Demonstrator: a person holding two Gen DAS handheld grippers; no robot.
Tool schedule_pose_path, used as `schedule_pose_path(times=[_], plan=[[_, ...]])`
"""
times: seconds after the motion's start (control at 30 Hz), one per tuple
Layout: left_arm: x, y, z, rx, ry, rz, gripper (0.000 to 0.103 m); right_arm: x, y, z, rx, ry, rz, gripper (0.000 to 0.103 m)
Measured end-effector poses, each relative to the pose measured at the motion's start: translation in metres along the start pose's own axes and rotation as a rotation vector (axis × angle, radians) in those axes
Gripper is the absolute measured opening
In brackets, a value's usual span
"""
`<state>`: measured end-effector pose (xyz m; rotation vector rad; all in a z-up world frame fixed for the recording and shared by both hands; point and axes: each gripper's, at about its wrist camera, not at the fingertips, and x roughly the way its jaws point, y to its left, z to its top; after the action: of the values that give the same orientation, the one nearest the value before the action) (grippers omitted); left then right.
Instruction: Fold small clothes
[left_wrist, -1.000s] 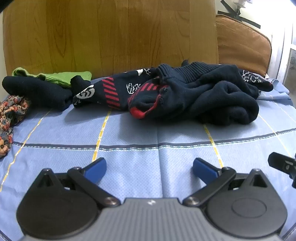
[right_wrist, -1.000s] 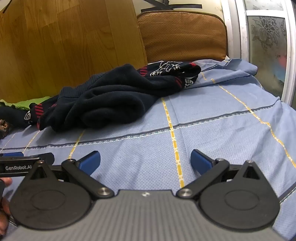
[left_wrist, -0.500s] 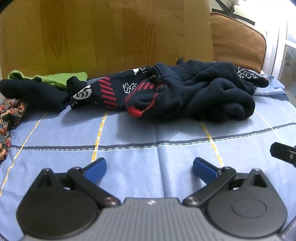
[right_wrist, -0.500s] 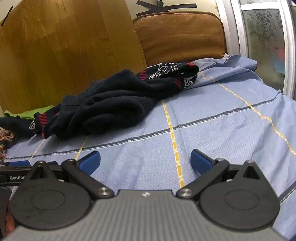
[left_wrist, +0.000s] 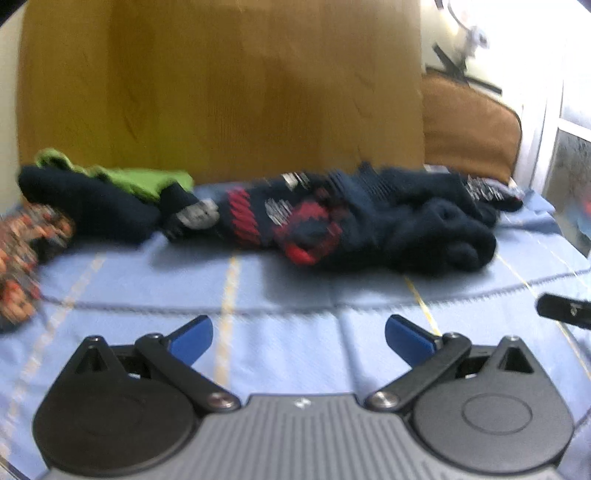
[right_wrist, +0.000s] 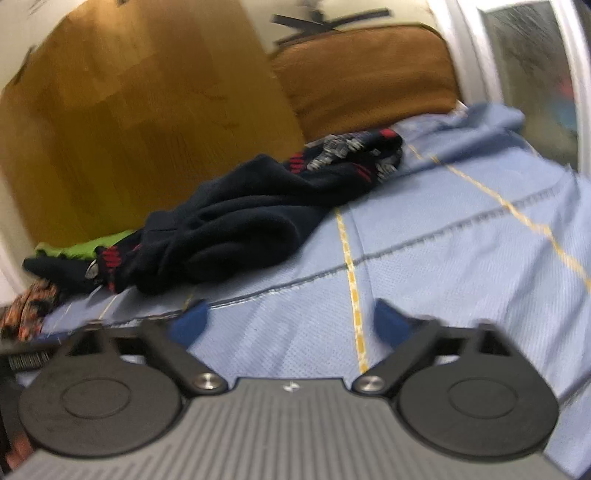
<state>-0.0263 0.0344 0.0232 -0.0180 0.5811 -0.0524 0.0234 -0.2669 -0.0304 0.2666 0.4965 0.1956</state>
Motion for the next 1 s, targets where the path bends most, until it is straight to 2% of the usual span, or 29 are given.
schedule_pose_path(times=[0.07, 0.1, 0.23, 0.3, 0.4, 0.47, 0.5, 0.57, 0.63, 0.67, 0.7, 0.73, 0.77, 0.87, 0.97, 1.0], plan=[[-0.006, 0.012, 0.013, -0.007, -0.043, 0.017, 0.103, -0.004, 0.001, 0.012, -0.090, -0.029, 0.035, 0.059], [-0.006, 0.017, 0.021, -0.005, -0.062, 0.015, 0.103, -0.005, 0.001, 0.021, -0.128, -0.051, 0.043, 0.056], [0.008, 0.013, 0.047, 0.078, -0.092, -0.023, 0.098, 0.007, 0.007, 0.066, -0.307, -0.128, 0.065, 0.054], [0.018, 0.000, 0.051, 0.167, -0.106, -0.051, 0.097, 0.027, 0.010, 0.088, -0.396, -0.108, 0.101, 0.054], [0.043, -0.021, 0.049, 0.310, -0.087, -0.069, 0.093, 0.066, 0.011, 0.108, -0.479, -0.048, 0.126, 0.054], [0.064, -0.028, 0.048, 0.365, -0.049, -0.059, 0.072, 0.090, 0.013, 0.115, -0.506, -0.008, 0.145, 0.055], [0.072, -0.029, 0.048, 0.364, -0.030, -0.066, 0.067, 0.103, 0.014, 0.117, -0.513, 0.017, 0.156, 0.056], [0.089, -0.026, 0.050, 0.342, 0.017, -0.104, 0.044, 0.129, 0.018, 0.118, -0.541, 0.056, 0.156, 0.060], [0.099, -0.021, 0.050, 0.311, 0.046, -0.133, 0.035, 0.151, 0.020, 0.115, -0.570, 0.087, 0.148, 0.059], [0.099, -0.019, 0.050, 0.297, 0.042, -0.141, 0.027, 0.159, 0.019, 0.113, -0.569, 0.101, 0.149, 0.047], [0.097, -0.017, 0.051, 0.285, 0.037, -0.142, 0.022, 0.163, 0.018, 0.113, -0.559, 0.110, 0.156, 0.009], [0.092, -0.014, 0.053, 0.278, 0.023, -0.134, 0.019, 0.162, 0.019, 0.115, -0.544, 0.122, 0.164, 0.010], [0.083, -0.012, 0.056, 0.272, -0.007, -0.125, 0.018, 0.155, 0.021, 0.118, -0.522, 0.098, 0.160, 0.010], [0.049, -0.001, 0.073, 0.216, -0.111, -0.128, 0.012, 0.109, 0.026, 0.136, -0.469, -0.047, 0.168, 0.010], [0.006, 0.003, 0.093, 0.162, -0.237, -0.146, 0.011, 0.046, 0.041, 0.159, -0.457, -0.209, 0.177, 0.010], [-0.012, 0.002, 0.098, 0.157, -0.293, -0.143, 0.007, 0.024, 0.048, 0.166, -0.464, -0.263, 0.174, 0.009]])
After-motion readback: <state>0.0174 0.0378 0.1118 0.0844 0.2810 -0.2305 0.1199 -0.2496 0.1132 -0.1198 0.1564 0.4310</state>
